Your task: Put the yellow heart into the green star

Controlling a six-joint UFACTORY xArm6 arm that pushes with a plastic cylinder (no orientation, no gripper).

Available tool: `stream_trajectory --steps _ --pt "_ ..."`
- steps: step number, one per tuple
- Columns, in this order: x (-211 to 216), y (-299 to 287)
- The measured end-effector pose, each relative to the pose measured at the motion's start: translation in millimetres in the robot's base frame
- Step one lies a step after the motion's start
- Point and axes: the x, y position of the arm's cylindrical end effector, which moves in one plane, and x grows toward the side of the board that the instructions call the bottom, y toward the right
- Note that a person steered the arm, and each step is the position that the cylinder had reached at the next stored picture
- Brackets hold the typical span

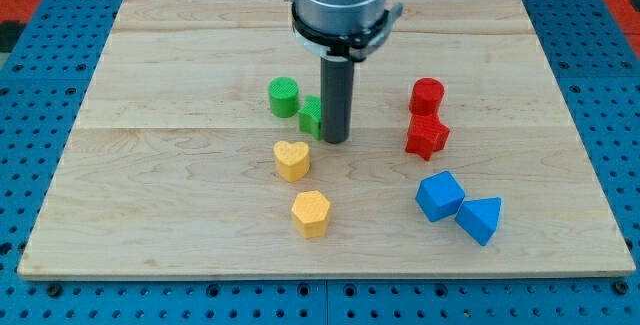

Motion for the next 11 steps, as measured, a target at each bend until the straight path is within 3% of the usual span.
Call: stream_trajectory --steps 2,4,6,10,11 --pt "-22.6 -35.2" --pt "40.9 53.8" --pt "71.6 -18.3" --pt "33.9 -96.5" --pt "12.9 -88.0"
